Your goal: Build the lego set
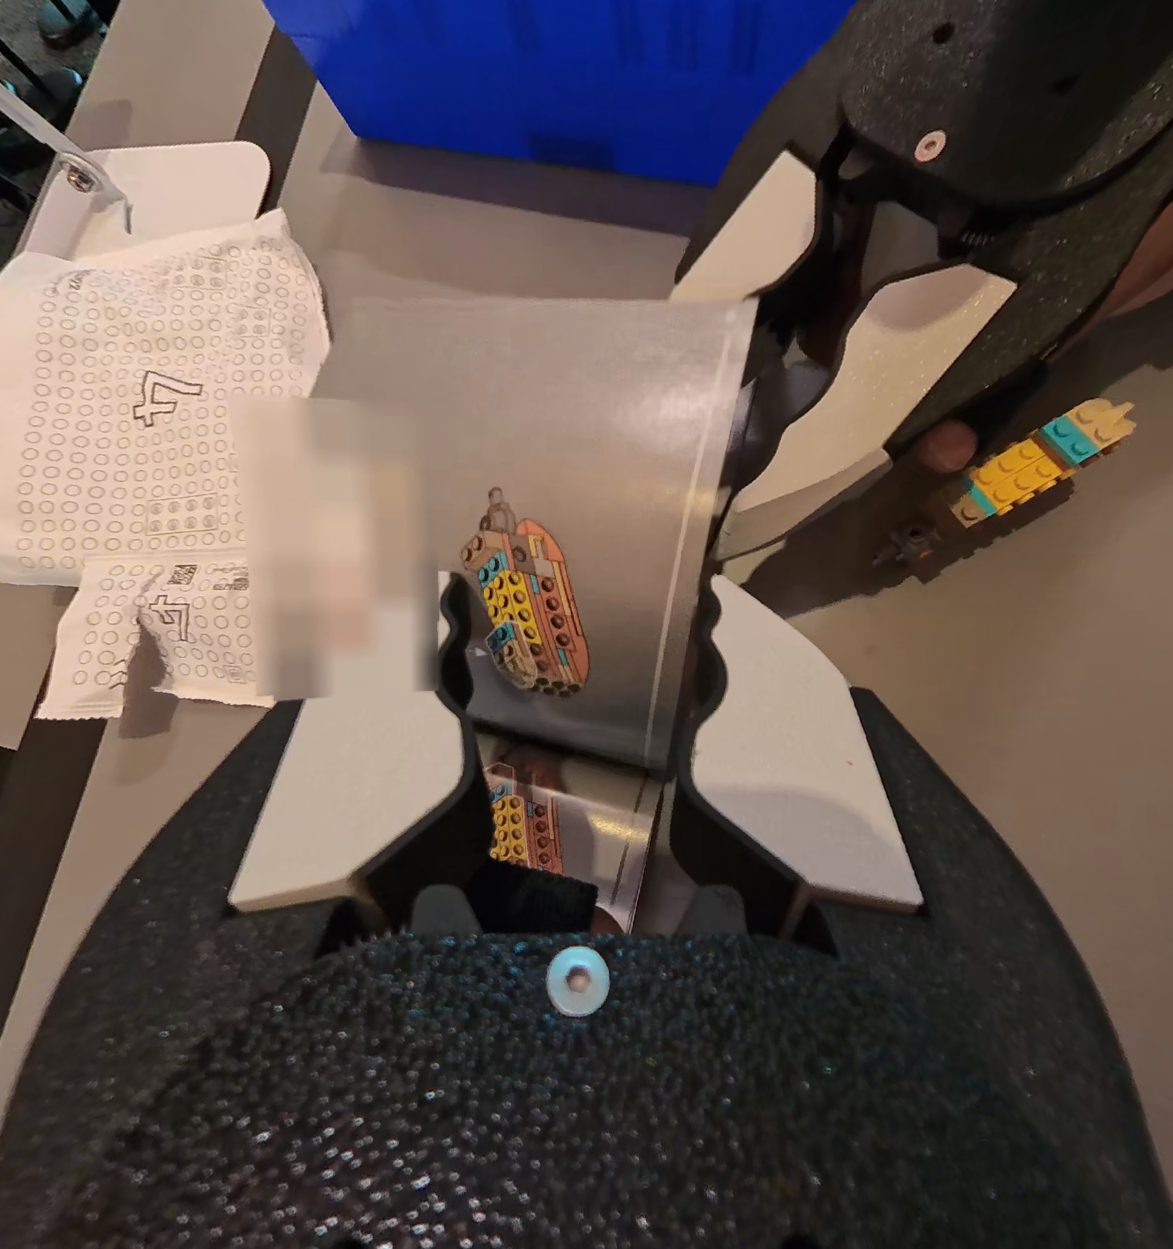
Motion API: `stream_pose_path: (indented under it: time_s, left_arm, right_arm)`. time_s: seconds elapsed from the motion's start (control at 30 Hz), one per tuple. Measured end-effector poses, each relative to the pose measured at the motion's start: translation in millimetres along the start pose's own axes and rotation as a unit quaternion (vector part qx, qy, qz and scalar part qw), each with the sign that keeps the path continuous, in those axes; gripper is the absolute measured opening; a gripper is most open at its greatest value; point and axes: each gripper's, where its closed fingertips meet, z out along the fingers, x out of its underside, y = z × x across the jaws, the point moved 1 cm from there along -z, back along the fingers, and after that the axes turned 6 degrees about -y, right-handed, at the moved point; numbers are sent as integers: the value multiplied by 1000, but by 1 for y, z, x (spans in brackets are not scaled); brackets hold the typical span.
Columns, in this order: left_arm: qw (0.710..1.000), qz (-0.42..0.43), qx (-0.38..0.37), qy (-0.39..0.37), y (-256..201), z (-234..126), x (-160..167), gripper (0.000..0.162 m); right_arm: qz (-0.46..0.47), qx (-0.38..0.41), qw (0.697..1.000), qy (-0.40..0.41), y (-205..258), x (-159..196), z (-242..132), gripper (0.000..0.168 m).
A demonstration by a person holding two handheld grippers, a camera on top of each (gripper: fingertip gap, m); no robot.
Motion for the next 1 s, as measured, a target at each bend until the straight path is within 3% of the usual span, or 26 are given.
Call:
stream_pose_path:
  time_s: [0.47,0.7,0.83,1.0]
  left_arm:
    - [1000,5,11,0,-8,-1,-7,64]
    - [997,41,-29,-53,-23,3,-48,63]
    - [992,95,-76,-38,-25,14,-55,63]
    - [989,102,-100,-41,-21,19,-56,55]
  right_arm:
    - [-27,1,1000,10,2,4,2,42]
    - [-27,-1,1000,8,2,3,2,42]
    - [-34,1,999,7,3,3,1,41]
    - [-36,-2,999,8,4,3,2,41]
